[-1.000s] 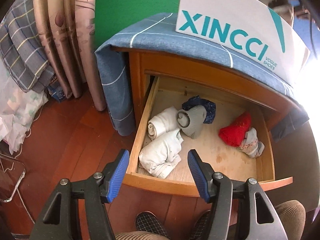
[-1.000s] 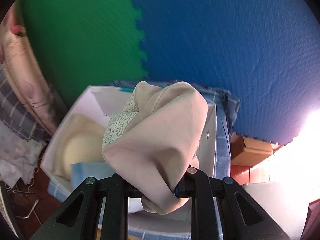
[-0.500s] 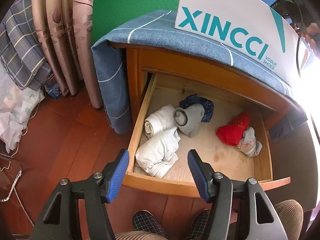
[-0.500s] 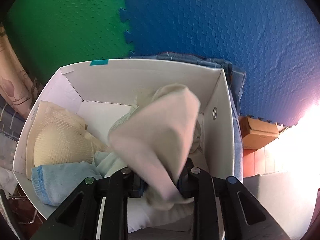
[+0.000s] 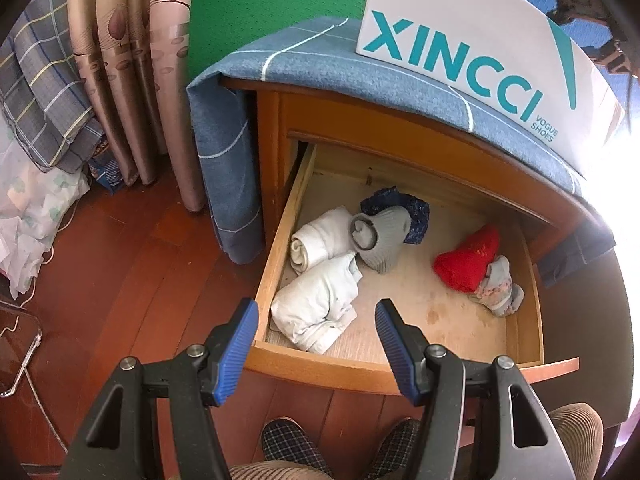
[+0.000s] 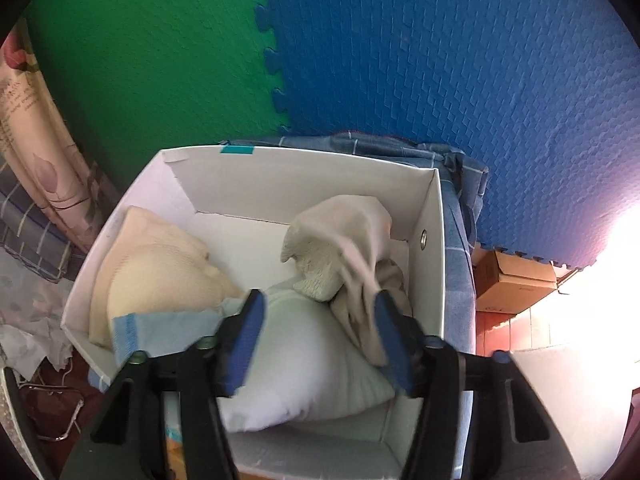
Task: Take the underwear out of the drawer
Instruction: 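Lower the lavender panties into the shoe box and open the right gripper, then withdraw the right gripper from the shoe box back over the drawer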
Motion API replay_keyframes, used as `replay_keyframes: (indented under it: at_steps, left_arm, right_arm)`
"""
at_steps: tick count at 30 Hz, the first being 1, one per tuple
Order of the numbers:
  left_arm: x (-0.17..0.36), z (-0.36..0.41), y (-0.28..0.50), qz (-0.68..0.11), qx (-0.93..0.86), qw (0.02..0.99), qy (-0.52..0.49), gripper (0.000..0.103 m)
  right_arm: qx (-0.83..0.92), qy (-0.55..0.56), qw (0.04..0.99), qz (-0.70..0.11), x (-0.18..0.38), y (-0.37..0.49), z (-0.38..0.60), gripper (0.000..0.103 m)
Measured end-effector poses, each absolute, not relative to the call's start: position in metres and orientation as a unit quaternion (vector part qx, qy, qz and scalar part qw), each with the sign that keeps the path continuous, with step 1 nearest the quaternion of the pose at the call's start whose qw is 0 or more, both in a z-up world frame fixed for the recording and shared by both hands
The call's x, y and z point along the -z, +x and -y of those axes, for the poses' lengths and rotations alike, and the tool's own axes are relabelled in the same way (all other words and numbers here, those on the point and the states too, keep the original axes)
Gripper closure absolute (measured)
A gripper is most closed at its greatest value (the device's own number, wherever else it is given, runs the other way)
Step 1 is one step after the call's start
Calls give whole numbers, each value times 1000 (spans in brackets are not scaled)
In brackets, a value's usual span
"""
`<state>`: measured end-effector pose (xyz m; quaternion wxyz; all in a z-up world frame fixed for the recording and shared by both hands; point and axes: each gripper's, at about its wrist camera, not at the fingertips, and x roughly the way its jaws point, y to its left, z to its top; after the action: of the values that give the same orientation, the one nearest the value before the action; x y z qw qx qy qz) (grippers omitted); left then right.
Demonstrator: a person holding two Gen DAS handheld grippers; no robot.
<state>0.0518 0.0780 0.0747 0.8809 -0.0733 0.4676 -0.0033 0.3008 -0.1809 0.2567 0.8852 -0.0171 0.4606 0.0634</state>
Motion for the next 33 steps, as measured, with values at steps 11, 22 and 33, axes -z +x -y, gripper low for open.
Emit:
replay_keyframes:
  at_steps: [11,22,33]
  left_arm:
    - [-74,-75,52,-471,-2,880,-63,41]
    - [-72,-72,53,-476,-4,878,-53,41]
    - [-70,-72,54,-482,-6,875,-50,41]
  right_arm:
    - [-110,-43,894,-432,-287,222,183,44]
    - [-139,-60,882,-447,-260,141,196,44]
    - [-170,-122,839,-502,-181,92,196,44]
